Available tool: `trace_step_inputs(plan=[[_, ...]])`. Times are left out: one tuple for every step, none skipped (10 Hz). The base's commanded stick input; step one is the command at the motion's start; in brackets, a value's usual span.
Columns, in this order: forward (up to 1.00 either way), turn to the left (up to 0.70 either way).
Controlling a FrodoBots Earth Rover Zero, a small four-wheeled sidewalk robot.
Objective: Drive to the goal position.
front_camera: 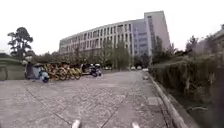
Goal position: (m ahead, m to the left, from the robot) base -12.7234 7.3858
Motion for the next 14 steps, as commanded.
trace_step_inputs(plan=[[0.70,0.35],[0.70,0.35],[0.70,0.35],[0.70,0.35],[0.70,0.35],[0.70,0.35],[0.70,0.35],[0.70,0.35],[0.70,0.35],[0.70,0.35],[0.70,0.35],[0.70,0.35],[0.70,0.35],[0.70,0.35]])
